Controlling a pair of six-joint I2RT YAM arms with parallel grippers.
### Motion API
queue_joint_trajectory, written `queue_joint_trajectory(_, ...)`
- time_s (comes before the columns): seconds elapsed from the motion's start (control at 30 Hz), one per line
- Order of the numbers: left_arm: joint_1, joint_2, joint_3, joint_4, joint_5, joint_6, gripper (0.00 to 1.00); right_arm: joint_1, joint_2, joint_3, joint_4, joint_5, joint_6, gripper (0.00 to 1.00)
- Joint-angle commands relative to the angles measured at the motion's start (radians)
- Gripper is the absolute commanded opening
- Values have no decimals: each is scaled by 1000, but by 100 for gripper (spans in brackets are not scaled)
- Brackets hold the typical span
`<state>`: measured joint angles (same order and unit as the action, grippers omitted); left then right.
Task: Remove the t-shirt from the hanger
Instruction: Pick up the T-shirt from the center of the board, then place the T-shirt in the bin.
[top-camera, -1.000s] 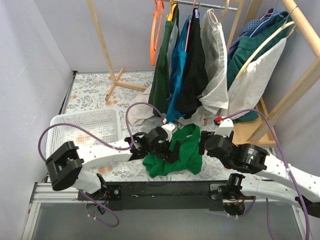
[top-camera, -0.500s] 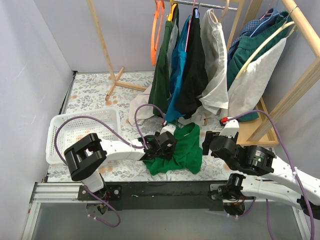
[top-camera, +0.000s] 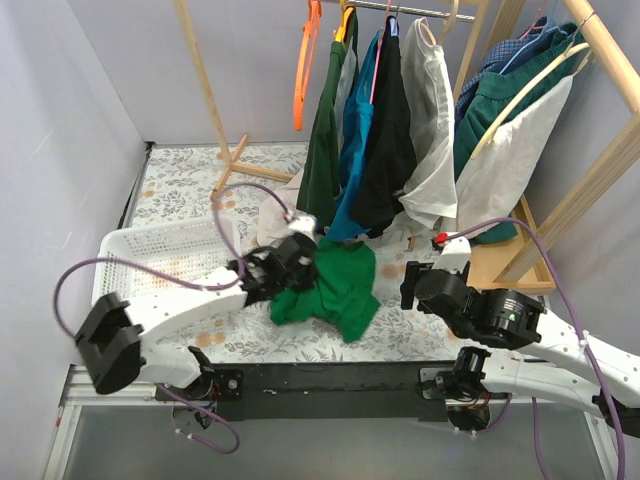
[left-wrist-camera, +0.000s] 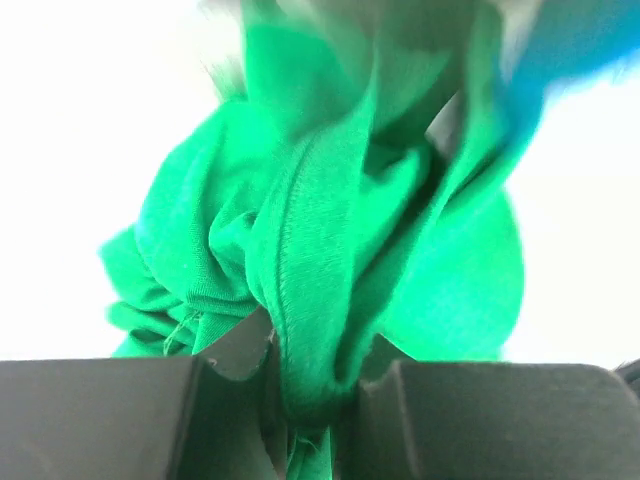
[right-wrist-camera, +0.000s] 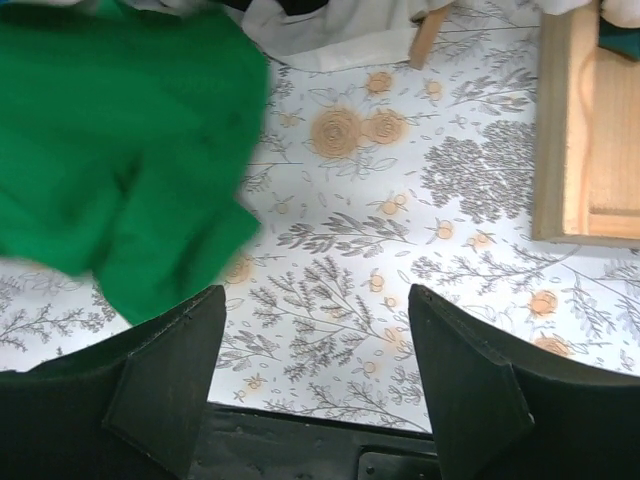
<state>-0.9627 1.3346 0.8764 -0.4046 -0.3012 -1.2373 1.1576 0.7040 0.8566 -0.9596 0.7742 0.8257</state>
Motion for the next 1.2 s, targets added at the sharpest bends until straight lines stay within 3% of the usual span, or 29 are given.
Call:
queue_joint_trajectory(0.0,183,-210,154,-82,-12,79,0,-2,49,-11,136,-30,-42,81)
queue_joint_trajectory(0.17,277,-255,388,-230,-113,128,0,-2,114,-56,245,-90,-74,80)
queue_joint_trajectory(0.3,329,-290,463,-304,-258,127,0,-2,141,-57,294,-112,-95,80)
queue_joint_trajectory(0.47,403,-379,503,-347,-389,107,0,-2,140,-56,315,-116,-122,80)
queue_joint_trajectory(0.7,406,-434,579,-483,-539,76,0,-2,143,-51,341,-127,-149,80)
queue_joint_trajectory(1.03,406,-502,516,-626,-760,-45,0,-2,175,-45,369,-167,-165,80)
queue_joint_trajectory(1.17,406,-537,550,-609,-860,16,0,-2,178,-47,375,-168,-172,80)
